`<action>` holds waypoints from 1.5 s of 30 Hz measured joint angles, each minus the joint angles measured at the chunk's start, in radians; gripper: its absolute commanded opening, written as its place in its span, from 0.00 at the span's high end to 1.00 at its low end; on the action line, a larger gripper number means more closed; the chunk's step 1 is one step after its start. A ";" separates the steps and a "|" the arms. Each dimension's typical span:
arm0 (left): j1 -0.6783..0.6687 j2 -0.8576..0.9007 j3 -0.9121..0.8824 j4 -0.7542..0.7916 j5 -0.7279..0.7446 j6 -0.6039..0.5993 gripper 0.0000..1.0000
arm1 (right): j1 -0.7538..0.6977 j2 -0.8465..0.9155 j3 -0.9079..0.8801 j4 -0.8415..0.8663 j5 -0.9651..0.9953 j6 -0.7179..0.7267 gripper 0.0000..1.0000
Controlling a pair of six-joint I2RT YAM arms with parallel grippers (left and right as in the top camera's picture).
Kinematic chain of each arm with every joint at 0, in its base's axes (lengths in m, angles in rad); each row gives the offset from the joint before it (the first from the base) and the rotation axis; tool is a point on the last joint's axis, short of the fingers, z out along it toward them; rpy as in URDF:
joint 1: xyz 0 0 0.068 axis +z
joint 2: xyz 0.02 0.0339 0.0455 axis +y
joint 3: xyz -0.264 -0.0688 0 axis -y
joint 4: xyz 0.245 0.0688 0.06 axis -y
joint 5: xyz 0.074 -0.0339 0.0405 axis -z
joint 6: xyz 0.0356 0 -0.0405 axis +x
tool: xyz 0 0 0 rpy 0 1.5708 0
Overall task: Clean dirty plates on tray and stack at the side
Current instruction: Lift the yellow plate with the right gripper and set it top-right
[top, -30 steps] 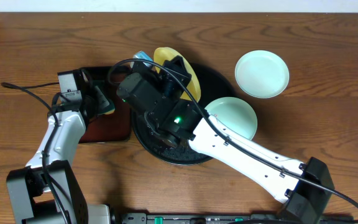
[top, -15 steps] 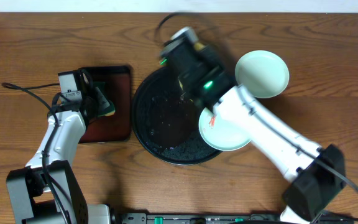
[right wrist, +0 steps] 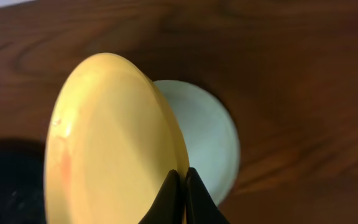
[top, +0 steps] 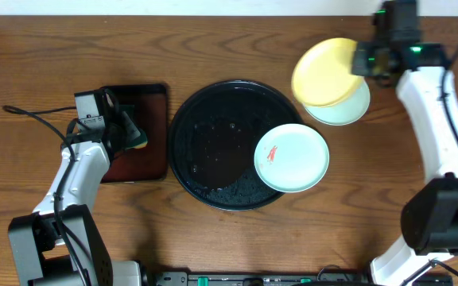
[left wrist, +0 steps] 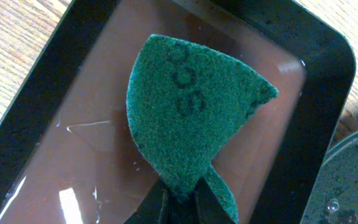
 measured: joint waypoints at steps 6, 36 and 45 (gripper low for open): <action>0.000 0.000 0.000 0.000 0.000 0.000 0.93 | -0.054 0.000 -0.029 0.036 -0.031 0.000 0.84; 0.000 0.000 0.000 -0.001 0.000 0.000 0.92 | -0.190 0.006 -0.086 -0.063 0.072 0.203 0.99; 0.000 0.000 0.000 -0.001 0.000 0.000 0.93 | -0.275 0.118 -0.106 -0.041 0.080 0.220 0.99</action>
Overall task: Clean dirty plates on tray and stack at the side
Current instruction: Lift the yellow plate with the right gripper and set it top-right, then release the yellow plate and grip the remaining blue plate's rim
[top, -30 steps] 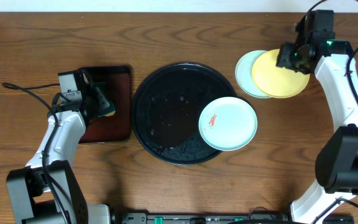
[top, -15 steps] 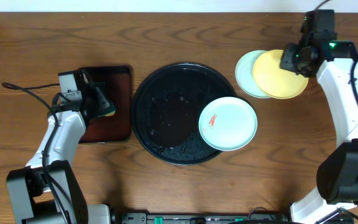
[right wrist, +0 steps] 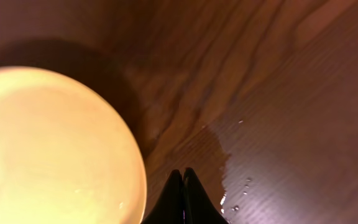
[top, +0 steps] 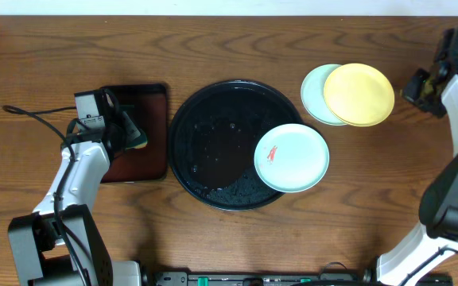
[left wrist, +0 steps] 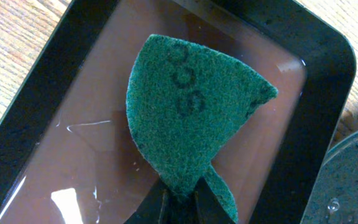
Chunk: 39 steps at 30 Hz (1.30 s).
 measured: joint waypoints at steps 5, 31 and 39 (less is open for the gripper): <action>0.000 0.000 0.000 -0.004 0.000 0.000 0.93 | 0.002 0.123 -0.015 0.043 -0.027 0.000 0.99; 0.000 0.000 0.000 -0.003 0.000 0.000 0.93 | 0.137 -0.030 -0.021 -0.162 -0.273 -0.254 0.06; 0.000 0.000 0.000 -0.005 0.000 0.000 0.92 | 0.241 -0.263 -0.019 -0.430 -0.291 -0.249 0.25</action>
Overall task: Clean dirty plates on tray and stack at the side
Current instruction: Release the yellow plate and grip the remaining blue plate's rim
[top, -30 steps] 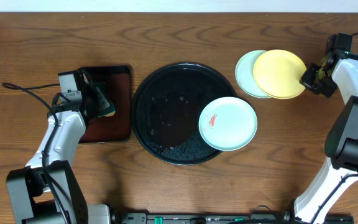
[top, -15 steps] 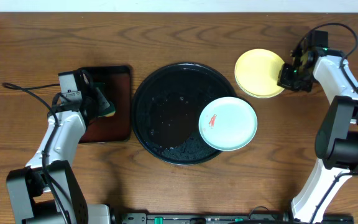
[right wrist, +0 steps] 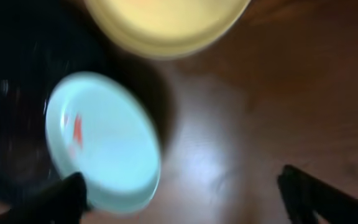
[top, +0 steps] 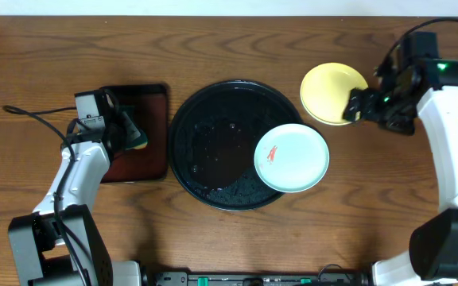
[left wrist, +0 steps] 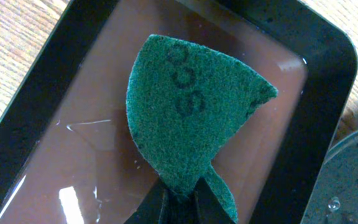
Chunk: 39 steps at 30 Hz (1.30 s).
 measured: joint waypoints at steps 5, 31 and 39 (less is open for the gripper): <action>0.000 0.000 0.000 0.000 0.000 0.000 0.93 | 0.091 0.010 -0.128 -0.012 -0.014 0.055 0.26; 0.000 0.000 0.000 0.004 0.000 0.003 0.92 | 0.265 0.014 -0.580 0.463 0.066 0.408 0.99; 0.000 0.000 0.000 0.004 0.000 0.003 0.92 | 0.266 0.014 -0.399 0.317 0.058 0.367 0.99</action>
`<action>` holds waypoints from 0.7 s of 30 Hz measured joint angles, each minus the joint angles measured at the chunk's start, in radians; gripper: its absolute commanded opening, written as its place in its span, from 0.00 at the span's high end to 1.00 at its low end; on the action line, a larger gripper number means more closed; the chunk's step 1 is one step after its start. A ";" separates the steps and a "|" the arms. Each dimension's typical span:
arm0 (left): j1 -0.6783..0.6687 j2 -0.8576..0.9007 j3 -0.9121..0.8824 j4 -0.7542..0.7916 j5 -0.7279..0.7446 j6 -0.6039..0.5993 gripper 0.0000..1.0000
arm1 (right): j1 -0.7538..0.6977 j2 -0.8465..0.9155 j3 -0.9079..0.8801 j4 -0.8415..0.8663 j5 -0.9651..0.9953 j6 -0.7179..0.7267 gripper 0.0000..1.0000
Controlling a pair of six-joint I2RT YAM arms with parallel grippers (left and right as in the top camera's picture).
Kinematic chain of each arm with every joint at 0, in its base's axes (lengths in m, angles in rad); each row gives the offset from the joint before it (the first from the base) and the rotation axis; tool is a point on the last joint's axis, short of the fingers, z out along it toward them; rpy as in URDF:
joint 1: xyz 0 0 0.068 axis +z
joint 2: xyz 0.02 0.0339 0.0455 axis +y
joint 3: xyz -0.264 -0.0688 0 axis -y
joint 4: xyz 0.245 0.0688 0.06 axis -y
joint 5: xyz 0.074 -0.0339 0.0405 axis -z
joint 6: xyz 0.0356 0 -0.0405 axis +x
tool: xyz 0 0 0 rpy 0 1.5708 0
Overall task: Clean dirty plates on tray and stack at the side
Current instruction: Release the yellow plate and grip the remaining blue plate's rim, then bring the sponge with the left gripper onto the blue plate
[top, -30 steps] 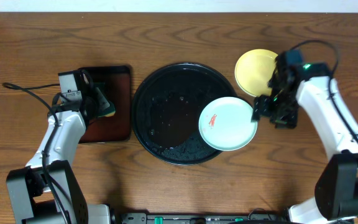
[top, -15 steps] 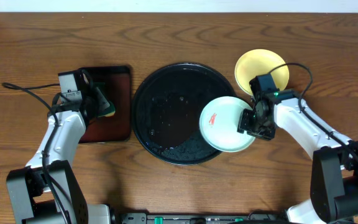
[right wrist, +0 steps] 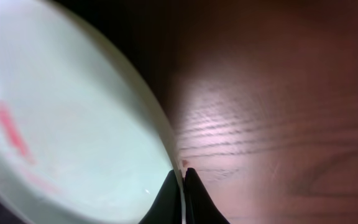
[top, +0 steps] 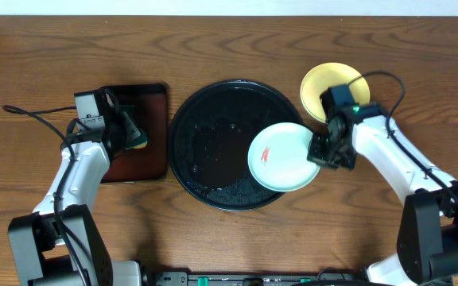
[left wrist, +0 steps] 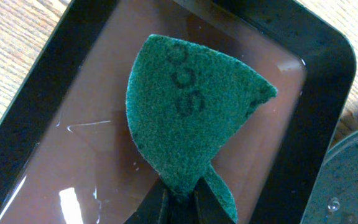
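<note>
A pale green plate [top: 281, 156] with a red smear [right wrist: 8, 130] lies over the right edge of the round black tray [top: 213, 151]. My right gripper [top: 321, 152] is shut on the plate's right rim [right wrist: 166, 143]. A yellow plate [top: 329, 86] rests on the table behind it. At the left, my left gripper [left wrist: 180, 202] is shut on a green scouring pad [left wrist: 188, 112] held over the rectangular black tray of brown water [left wrist: 92, 118].
The rectangular tray [top: 137, 131] sits left of the round tray, with a loose black cable [top: 30, 113] on the table beyond it. Bare wood [right wrist: 278, 112] lies right of the green plate.
My right gripper, open beside the yellow plate, has come down and shut on the right rim of the pale green plate, which has shifted slightly left. The left arm has not moved.
My right gripper first held the yellow plate tilted above a pale green plate at the back right. Then the yellow plate lay beside it, the gripper off to the right. Later the yellow plate covered that plate, and now the gripper grips the smeared plate on the tray.
</note>
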 measured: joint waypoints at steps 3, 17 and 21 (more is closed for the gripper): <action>0.000 0.000 0.000 0.000 0.000 0.000 0.92 | 0.003 0.000 0.058 0.021 -0.008 -0.019 0.99; 0.000 0.002 0.000 0.027 0.000 0.000 0.92 | 0.157 0.143 0.072 0.309 -0.050 -0.036 0.99; 0.000 0.049 0.000 0.062 0.001 0.000 0.92 | 0.192 0.193 0.072 0.344 -0.063 -0.032 0.99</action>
